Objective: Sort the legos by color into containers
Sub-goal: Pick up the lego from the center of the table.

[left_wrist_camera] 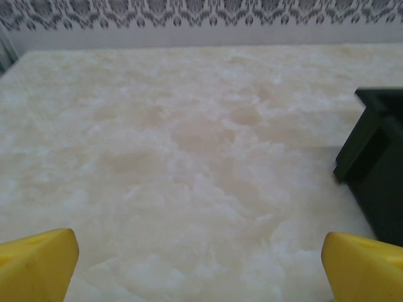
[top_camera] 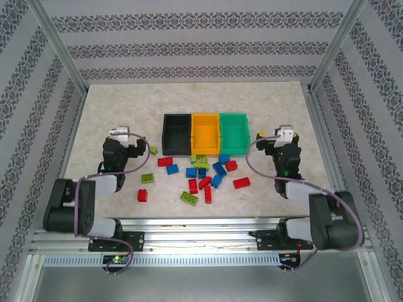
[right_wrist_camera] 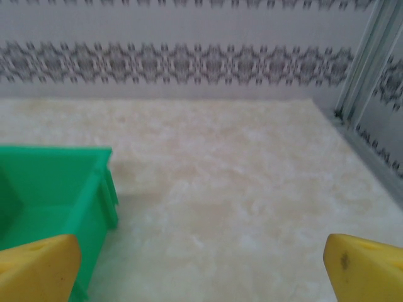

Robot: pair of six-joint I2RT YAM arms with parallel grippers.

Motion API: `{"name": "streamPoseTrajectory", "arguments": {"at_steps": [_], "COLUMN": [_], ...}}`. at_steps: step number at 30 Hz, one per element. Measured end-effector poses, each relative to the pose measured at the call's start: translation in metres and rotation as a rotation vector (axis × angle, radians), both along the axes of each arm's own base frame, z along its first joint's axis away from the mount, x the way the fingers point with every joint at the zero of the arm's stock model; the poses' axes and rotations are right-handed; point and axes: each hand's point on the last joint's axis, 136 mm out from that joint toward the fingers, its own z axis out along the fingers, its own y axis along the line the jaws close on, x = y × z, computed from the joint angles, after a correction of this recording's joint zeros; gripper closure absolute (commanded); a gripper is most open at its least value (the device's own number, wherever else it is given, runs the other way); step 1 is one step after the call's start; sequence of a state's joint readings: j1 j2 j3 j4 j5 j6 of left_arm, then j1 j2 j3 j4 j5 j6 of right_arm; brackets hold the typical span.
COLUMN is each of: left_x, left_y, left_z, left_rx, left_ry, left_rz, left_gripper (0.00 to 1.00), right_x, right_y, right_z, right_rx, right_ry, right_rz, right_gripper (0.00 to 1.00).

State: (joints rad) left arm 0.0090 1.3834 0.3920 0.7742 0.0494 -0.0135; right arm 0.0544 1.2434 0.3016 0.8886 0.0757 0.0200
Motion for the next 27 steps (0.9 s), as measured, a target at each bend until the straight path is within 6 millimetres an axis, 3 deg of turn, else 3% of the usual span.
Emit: {"name": "streamPoseTrajectory", "arguments": {"at_steps": [3,7,13,18,23,25,27], "left_x": [-0.003,-0.014,-0.037,-0.041,-0.034,-0.029,-0.022], "left_y": [0.0,0.002,-0.01,-0.024,-0.043,-0.049,-0.054], "left_z": [0.032,0.062,0.069,0.088,0.102,0.104,0.104], "left_rx": [-0.043,-0.176,-0.341,-0.43,-0.513,-0.538,-0.557], "left_ry": [-0.041,-0.056,0.03,0.161,0.283,0.324,0.366], "left_rz": [0.014,0.054,0.038,0.01,-0.059,-0.082,-0.1], "left_gripper": [0.01,0.01,0.0,0.0,0.0,0.0,0.0], "right_x": [-0.011,-0.022,-0.019,-0.018,-0.05,-0.067,-0.084], "right_y": [-0.001,-0.007,0.004,0.053,0.134,0.163,0.187], "right_z": [0.03,0.043,0.045,0.017,-0.015,-0.023,-0.032], "right_rx": [0.062,0.208,0.343,0.421,0.372,0.336,0.281], "right_ry": [-0.068,-0.032,0.142,0.354,0.605,0.683,0.75], "right_rz": [-0.007,-0.039,0.019,0.203,0.418,0.494,0.553], "right_gripper": [0.02,0.01,0.02,0.03,0.09,0.17,0.18]}}
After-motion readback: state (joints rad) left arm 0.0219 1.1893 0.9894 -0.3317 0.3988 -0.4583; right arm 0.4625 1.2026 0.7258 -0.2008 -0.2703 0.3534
